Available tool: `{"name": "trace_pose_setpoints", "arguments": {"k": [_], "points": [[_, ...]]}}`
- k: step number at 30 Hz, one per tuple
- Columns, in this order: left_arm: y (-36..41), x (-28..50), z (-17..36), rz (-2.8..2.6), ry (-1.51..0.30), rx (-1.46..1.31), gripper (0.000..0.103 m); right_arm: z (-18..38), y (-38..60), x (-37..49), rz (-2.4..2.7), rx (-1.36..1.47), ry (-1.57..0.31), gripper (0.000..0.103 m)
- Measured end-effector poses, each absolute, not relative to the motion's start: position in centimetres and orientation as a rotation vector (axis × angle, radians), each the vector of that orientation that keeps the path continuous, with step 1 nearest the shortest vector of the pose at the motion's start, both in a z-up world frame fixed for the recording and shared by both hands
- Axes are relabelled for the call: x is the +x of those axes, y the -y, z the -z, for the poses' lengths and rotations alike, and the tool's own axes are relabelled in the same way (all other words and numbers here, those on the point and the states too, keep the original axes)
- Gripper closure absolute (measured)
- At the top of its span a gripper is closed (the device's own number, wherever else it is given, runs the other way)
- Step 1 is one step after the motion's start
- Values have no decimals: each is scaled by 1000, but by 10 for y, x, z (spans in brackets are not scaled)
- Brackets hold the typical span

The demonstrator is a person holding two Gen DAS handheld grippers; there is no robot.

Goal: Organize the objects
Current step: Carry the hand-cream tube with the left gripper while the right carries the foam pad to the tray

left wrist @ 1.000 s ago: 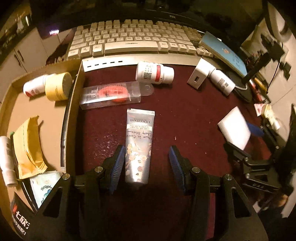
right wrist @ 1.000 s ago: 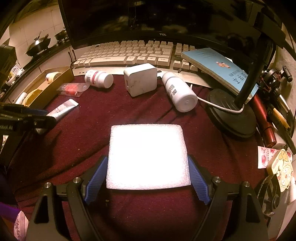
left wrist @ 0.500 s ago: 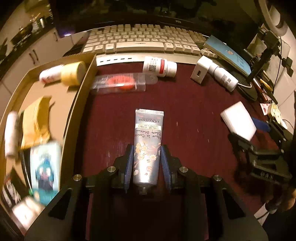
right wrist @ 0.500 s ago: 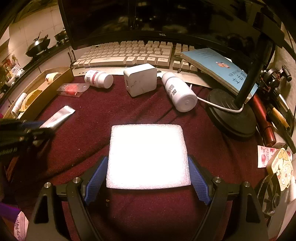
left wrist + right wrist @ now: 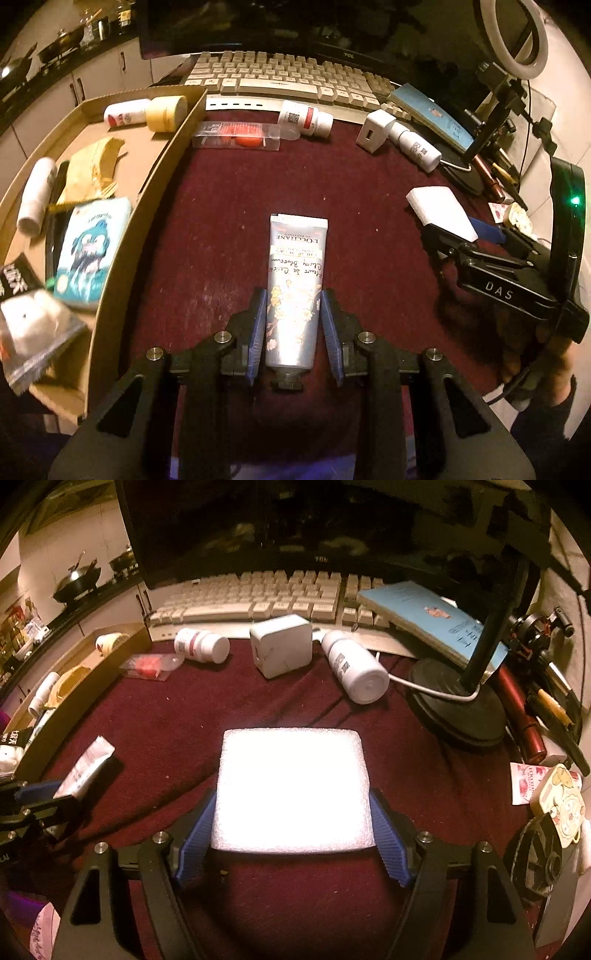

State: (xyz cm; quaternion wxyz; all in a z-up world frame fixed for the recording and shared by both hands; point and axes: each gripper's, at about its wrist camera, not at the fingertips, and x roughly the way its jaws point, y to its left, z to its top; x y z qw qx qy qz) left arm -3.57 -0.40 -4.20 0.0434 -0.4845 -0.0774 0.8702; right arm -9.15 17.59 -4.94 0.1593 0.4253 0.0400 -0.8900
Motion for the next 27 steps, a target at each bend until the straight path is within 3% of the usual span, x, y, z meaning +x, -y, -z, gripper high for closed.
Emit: {"name": "trace_pose_setpoints", "arguments": {"k": [5,17,27], "points": [[13,-21,36,-2676,294,-1450,74,46,-173,-79,2494,1209,-12,25],[36,-1,16,-2726,384,-1367,74,23,-119,-54,2378,1132,-71,25],[82,7,-11,-2785,483,-1313,74,0,-86,-53,2291,1077,7,25]]}}
